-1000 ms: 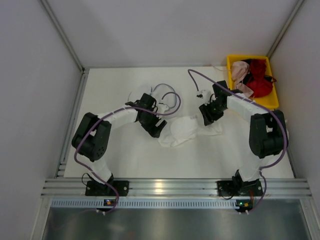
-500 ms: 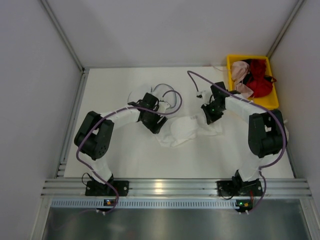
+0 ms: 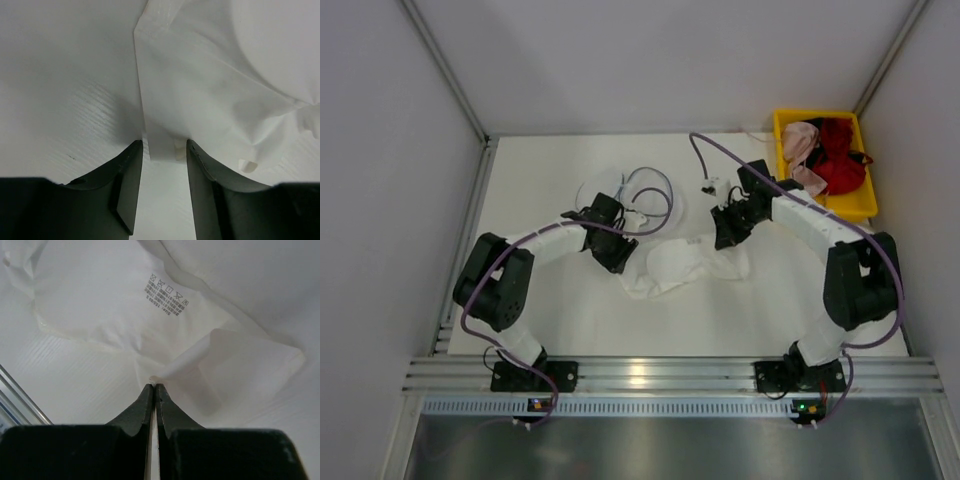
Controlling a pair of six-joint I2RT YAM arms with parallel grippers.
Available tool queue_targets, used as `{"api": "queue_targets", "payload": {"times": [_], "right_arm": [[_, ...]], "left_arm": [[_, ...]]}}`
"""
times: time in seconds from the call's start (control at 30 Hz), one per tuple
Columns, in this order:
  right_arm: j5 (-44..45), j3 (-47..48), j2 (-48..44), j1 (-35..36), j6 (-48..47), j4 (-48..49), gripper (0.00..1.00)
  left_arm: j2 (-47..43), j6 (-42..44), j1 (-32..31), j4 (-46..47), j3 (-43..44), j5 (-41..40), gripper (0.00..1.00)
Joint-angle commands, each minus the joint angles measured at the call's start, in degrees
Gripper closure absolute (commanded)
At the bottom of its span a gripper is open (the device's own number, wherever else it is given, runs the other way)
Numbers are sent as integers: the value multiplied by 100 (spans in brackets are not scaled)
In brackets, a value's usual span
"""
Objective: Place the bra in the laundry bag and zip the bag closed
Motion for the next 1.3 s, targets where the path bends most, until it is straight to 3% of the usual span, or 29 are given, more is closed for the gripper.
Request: {"api": "queue_targets", "payload": {"times": [0.0, 0.07, 0.1, 0.2, 0.27, 0.5, 0.57, 0.93, 1.07, 1.27], "right_arm": [[-349, -66, 531, 153, 79, 336, 100], [-428, -83, 656, 302, 210, 511, 100], [-446, -118, 743, 364, 272, 564, 100], [-560, -206, 797, 636, 509, 784, 100], [-543, -381, 779, 803, 772, 1038, 100], [-473, -778, 647, 1181, 1809, 1672, 100], [-438, -786, 586, 1278, 2116, 1716, 84], [28, -725, -872, 1173, 1986, 1198, 45], [195, -751, -1206, 901, 1626, 1014, 37], [187, -970, -1120, -170, 1494, 715, 37]], "left_arm": [[-338, -68, 177, -362, -87, 411, 54], [-470, -94, 351, -484, -70, 516, 48], [-514, -112, 422, -520, -52, 613, 38], [-760, -243, 835, -774, 18, 973, 26], [-927, -349, 1081, -1002, 45, 1106, 25], [-822, -1105, 1258, -1601, 54, 1405, 28], [-647, -1307, 1284, -1627, 1, 1265, 30], [-593, -1334, 2260, -2049, 247, 1272, 39], [-357, -1667, 2260, -2032, 133, 1703, 44], [39, -1949, 2251, -1602, 1, 2257, 51]]}}
